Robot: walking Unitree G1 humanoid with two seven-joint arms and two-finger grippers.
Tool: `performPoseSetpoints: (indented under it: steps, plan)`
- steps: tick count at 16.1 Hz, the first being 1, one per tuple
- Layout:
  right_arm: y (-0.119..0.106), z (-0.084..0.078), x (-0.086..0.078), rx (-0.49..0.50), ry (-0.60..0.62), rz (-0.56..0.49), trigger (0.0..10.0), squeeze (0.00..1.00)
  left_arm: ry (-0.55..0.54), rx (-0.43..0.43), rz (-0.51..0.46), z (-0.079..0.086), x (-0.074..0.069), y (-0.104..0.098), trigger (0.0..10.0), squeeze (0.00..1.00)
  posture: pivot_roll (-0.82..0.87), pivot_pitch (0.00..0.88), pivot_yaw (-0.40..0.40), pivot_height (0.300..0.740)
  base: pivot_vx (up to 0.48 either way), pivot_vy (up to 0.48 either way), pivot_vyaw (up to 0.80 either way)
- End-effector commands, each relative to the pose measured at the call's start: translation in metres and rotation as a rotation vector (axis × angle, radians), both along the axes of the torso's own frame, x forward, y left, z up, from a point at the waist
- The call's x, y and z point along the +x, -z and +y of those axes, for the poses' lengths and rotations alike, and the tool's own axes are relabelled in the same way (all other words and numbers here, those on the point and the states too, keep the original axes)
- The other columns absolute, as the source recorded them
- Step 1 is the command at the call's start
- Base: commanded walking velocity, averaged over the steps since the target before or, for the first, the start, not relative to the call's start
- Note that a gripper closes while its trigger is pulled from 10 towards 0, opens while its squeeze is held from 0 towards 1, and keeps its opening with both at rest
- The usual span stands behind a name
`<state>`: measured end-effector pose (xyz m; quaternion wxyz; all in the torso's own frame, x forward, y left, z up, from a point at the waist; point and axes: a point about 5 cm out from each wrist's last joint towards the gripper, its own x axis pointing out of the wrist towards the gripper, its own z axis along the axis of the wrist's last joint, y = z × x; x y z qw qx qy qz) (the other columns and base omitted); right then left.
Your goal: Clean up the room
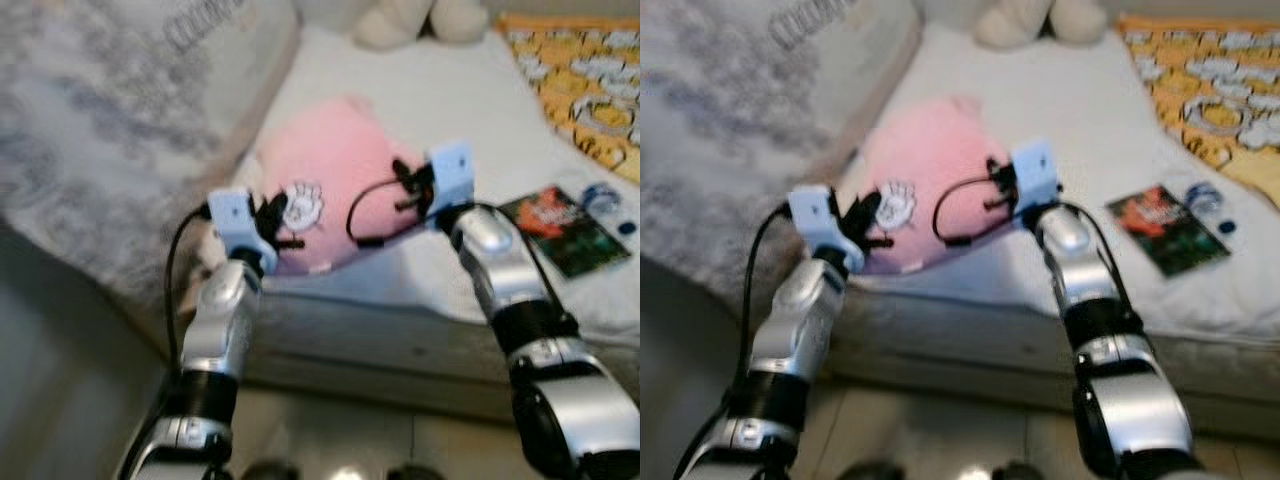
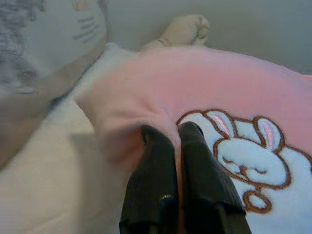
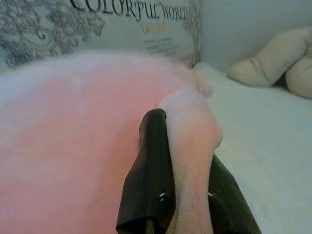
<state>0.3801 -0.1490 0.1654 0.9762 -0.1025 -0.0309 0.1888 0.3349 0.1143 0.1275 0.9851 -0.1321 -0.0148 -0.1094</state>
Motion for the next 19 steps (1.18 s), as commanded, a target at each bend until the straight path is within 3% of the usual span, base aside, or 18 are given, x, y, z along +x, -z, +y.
performPoseSetpoints:
  steps: [1, 6, 19]
  plan:
    - [-0.016, -0.004, 0.003, 0.022, 0.027, -0.073, 0.0, 0.00, -0.057, 0.033, -0.007, 0.018, 0.000, 0.002, 0.0, 0.00, -0.15, 0.000, 0.082, 0.740, 0.000, 0.000, 0.00]
    - [-0.008, 0.007, -0.003, 0.028, 0.017, -0.091, 0.0, 0.00, -0.011, 0.073, -0.042, 0.022, 0.005, -0.006, 0.0, 0.00, -0.15, 0.000, 0.101, 0.740, 0.384, 0.000, 0.00]
    - [-0.010, 0.011, -0.001, 0.031, 0.012, -0.100, 0.0, 0.00, -0.014, 0.074, -0.047, 0.030, 0.014, -0.012, 0.0, 0.00, -0.14, 0.000, 0.107, 0.740, 0.469, 0.000, 0.00]
